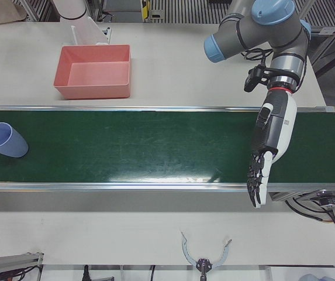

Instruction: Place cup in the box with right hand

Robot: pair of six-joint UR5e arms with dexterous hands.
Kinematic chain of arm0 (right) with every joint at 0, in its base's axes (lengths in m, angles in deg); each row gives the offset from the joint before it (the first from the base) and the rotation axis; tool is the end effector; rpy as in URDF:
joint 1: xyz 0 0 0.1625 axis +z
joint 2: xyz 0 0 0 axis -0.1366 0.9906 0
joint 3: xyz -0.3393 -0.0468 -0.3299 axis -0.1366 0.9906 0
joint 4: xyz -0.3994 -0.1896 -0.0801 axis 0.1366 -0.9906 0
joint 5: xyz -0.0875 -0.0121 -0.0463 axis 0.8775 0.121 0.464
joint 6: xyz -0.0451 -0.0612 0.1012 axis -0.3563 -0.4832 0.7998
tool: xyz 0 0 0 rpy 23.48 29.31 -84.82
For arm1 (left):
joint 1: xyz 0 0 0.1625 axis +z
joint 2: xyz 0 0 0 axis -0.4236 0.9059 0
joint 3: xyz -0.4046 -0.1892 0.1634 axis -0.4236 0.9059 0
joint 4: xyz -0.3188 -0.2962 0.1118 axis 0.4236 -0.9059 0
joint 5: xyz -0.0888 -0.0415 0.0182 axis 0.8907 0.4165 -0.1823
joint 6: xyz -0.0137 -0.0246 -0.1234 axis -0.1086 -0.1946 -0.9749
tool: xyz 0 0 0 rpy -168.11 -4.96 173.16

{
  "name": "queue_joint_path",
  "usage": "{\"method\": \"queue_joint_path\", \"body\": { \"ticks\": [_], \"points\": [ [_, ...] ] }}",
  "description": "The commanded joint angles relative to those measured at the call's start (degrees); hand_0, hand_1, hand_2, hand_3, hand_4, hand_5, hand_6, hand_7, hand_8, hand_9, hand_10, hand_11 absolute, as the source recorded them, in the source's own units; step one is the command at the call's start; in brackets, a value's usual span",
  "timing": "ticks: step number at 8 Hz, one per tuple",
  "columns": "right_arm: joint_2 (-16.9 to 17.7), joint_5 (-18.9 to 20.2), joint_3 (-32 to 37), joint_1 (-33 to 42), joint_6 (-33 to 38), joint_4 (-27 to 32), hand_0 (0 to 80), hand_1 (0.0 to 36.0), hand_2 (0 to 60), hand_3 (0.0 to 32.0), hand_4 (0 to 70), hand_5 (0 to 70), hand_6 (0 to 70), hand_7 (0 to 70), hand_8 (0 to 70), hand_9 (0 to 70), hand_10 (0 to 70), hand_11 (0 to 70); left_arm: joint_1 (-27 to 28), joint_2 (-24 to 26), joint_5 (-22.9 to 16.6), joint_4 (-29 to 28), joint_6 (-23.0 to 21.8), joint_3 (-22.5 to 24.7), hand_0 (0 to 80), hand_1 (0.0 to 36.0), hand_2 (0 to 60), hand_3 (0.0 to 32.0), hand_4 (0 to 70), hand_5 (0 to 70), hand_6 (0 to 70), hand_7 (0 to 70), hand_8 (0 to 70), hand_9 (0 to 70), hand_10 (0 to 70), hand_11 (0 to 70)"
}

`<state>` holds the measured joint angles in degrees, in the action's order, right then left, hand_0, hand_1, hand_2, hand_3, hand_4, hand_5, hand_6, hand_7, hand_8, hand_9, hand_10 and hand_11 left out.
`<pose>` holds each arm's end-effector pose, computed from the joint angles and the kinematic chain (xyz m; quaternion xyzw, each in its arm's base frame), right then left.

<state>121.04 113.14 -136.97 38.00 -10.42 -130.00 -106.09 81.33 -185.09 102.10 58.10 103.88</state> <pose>-0.2556 -0.5748 0.5270 0.1294 -0.7118 0.6727 0.1553 -0.0068 -0.6350 0.5714 -0.1303 0.7168 -0.6718 0.1338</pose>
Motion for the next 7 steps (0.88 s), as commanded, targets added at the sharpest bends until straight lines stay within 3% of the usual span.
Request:
{"method": "queue_joint_path", "body": {
  "ticks": [1, 7],
  "points": [
    [0.0, 0.0, 0.2, 0.8, -0.2, 0.0, 43.9, 1.9, 4.0, 0.0, 37.8, 2.3, 6.4, 33.6, 10.1, 16.5, 1.5, 2.3, 0.0, 0.0, 0.0, 0.0, 0.0, 0.0, 0.0, 0.0, 0.0, 0.0, 0.0, 0.0, 0.0, 0.0, 0.0, 0.0, 0.0, 0.0],
    [-0.1, 0.0, 0.3, 0.6, -0.6, 0.0, 43.6, 1.6, 4.1, 0.0, 39.9, 2.2, 6.7, 33.9, 10.4, 16.8, 2.3, 3.4, 0.0, 0.0, 0.0, 0.0, 0.0, 0.0, 0.0, 0.0, 0.0, 0.0, 0.0, 0.0, 0.0, 0.0, 0.0, 0.0, 0.0, 0.0]
  ]
}}
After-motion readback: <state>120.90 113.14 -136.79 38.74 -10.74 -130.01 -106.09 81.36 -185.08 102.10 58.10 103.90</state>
